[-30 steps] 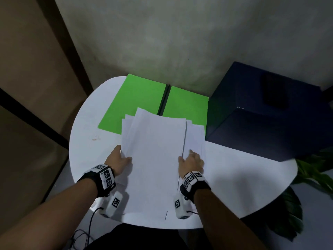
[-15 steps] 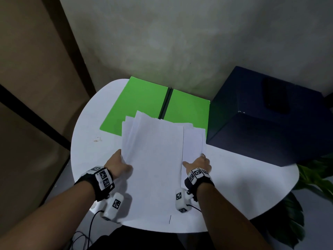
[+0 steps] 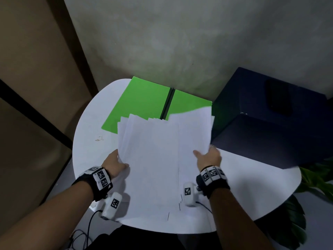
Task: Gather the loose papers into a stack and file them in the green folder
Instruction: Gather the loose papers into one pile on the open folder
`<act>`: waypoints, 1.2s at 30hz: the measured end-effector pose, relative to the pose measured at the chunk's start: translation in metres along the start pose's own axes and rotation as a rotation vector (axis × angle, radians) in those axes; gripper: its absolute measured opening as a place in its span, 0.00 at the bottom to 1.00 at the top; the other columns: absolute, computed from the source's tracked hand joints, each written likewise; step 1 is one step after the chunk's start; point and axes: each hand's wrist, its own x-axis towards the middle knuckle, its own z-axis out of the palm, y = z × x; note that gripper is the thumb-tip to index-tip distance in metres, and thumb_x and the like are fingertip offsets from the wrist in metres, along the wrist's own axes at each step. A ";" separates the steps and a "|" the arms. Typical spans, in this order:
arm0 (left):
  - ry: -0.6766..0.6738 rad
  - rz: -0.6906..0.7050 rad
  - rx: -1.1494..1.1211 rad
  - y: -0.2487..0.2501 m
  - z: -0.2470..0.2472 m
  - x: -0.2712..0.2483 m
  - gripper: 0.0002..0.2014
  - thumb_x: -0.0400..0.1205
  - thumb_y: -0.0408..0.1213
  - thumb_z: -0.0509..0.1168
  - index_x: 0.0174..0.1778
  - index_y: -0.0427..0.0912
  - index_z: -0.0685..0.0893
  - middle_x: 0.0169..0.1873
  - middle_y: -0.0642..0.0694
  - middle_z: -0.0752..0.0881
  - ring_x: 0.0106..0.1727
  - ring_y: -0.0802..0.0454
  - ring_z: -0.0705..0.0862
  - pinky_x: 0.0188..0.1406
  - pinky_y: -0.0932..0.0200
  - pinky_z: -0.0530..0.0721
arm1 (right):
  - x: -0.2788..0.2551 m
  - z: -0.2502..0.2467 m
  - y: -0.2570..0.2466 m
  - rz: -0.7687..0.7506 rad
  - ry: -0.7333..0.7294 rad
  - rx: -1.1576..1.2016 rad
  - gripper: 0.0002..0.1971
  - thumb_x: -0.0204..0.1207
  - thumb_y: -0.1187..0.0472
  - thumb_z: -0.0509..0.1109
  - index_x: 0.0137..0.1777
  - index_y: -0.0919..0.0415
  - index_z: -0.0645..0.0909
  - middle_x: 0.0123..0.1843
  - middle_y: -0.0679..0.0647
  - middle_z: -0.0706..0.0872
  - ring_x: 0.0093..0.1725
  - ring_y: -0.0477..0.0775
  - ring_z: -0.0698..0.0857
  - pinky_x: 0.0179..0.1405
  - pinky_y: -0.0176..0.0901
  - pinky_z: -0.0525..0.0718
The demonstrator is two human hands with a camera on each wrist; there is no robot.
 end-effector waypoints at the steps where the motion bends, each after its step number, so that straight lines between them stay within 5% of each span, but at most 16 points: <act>1: -0.023 -0.025 -0.027 -0.003 -0.002 0.001 0.26 0.69 0.28 0.75 0.64 0.42 0.81 0.58 0.45 0.87 0.61 0.42 0.83 0.64 0.49 0.78 | 0.000 -0.015 -0.013 -0.082 0.063 0.036 0.17 0.67 0.63 0.82 0.55 0.64 0.84 0.53 0.60 0.91 0.51 0.60 0.90 0.49 0.42 0.84; 4: -0.058 -0.084 -0.200 -0.013 0.000 0.006 0.30 0.59 0.33 0.75 0.60 0.45 0.83 0.54 0.45 0.89 0.58 0.41 0.86 0.64 0.37 0.82 | -0.001 -0.064 -0.053 -0.272 0.162 0.240 0.15 0.64 0.64 0.83 0.50 0.62 0.86 0.46 0.57 0.93 0.40 0.53 0.90 0.39 0.38 0.87; 7: -0.017 -0.096 -0.252 -0.008 0.005 0.006 0.19 0.65 0.41 0.74 0.53 0.50 0.86 0.50 0.46 0.91 0.54 0.42 0.88 0.62 0.42 0.84 | -0.009 -0.098 -0.077 -0.349 0.092 0.524 0.12 0.65 0.67 0.83 0.46 0.56 0.86 0.42 0.48 0.92 0.37 0.43 0.91 0.34 0.33 0.89; 9: 0.023 -0.104 -0.226 0.003 0.006 -0.001 0.10 0.68 0.41 0.71 0.44 0.53 0.85 0.44 0.50 0.90 0.50 0.43 0.88 0.55 0.49 0.85 | -0.005 -0.096 -0.074 -0.326 0.000 0.600 0.12 0.66 0.70 0.82 0.44 0.55 0.86 0.41 0.47 0.92 0.37 0.43 0.91 0.35 0.36 0.89; 12: 0.031 -0.117 -0.210 0.005 0.008 -0.003 0.13 0.65 0.43 0.67 0.45 0.50 0.84 0.42 0.47 0.90 0.46 0.43 0.88 0.52 0.46 0.87 | 0.004 -0.057 -0.051 -0.187 -0.133 0.600 0.13 0.66 0.73 0.81 0.47 0.60 0.85 0.44 0.54 0.92 0.38 0.51 0.91 0.39 0.44 0.89; 17: -0.013 -0.119 -0.201 0.001 0.008 0.005 0.15 0.68 0.38 0.65 0.50 0.48 0.86 0.48 0.43 0.90 0.50 0.41 0.88 0.57 0.43 0.87 | 0.021 0.016 0.035 0.109 -0.258 0.099 0.30 0.64 0.60 0.85 0.66 0.65 0.81 0.62 0.61 0.88 0.57 0.61 0.88 0.60 0.53 0.86; 19: -0.044 -0.130 -0.229 -0.001 0.005 0.007 0.19 0.66 0.43 0.65 0.53 0.47 0.86 0.51 0.43 0.90 0.52 0.41 0.88 0.60 0.40 0.85 | 0.022 0.028 0.057 0.152 -0.252 -0.073 0.39 0.65 0.54 0.83 0.76 0.61 0.73 0.72 0.60 0.82 0.67 0.63 0.83 0.69 0.56 0.81; 22: -0.024 -0.160 -0.274 -0.004 0.008 0.013 0.32 0.68 0.59 0.65 0.62 0.40 0.83 0.60 0.40 0.87 0.61 0.38 0.85 0.67 0.38 0.80 | 0.010 0.035 0.051 0.128 -0.242 -0.117 0.41 0.74 0.58 0.78 0.83 0.61 0.61 0.81 0.59 0.71 0.78 0.62 0.74 0.76 0.50 0.73; 25: -0.011 -0.186 -0.224 0.007 0.012 0.011 0.32 0.80 0.58 0.64 0.72 0.36 0.75 0.66 0.45 0.80 0.70 0.40 0.78 0.72 0.44 0.74 | -0.009 0.053 0.033 0.024 -0.334 -0.141 0.38 0.78 0.59 0.73 0.84 0.63 0.58 0.82 0.60 0.69 0.80 0.61 0.71 0.76 0.45 0.70; 29: 0.021 -0.075 0.017 0.004 0.015 0.017 0.22 0.76 0.46 0.73 0.62 0.40 0.80 0.55 0.44 0.86 0.58 0.42 0.84 0.59 0.50 0.80 | -0.016 0.073 0.023 -0.133 -0.324 -0.255 0.33 0.81 0.48 0.67 0.82 0.58 0.63 0.79 0.55 0.74 0.76 0.59 0.74 0.76 0.46 0.70; 32: 0.045 -0.056 0.097 -0.005 0.015 0.021 0.20 0.76 0.41 0.73 0.61 0.38 0.79 0.57 0.40 0.86 0.59 0.40 0.83 0.61 0.46 0.80 | 0.003 0.051 0.034 -0.025 -0.155 -0.488 0.38 0.79 0.42 0.64 0.84 0.57 0.57 0.83 0.56 0.64 0.80 0.64 0.65 0.78 0.61 0.68; 36: 0.045 -0.043 0.099 -0.008 0.014 0.020 0.21 0.76 0.40 0.73 0.64 0.39 0.79 0.60 0.41 0.86 0.60 0.39 0.83 0.63 0.44 0.80 | 0.020 0.043 0.051 0.005 -0.225 -0.521 0.48 0.74 0.41 0.72 0.85 0.64 0.52 0.82 0.62 0.64 0.80 0.65 0.65 0.80 0.60 0.66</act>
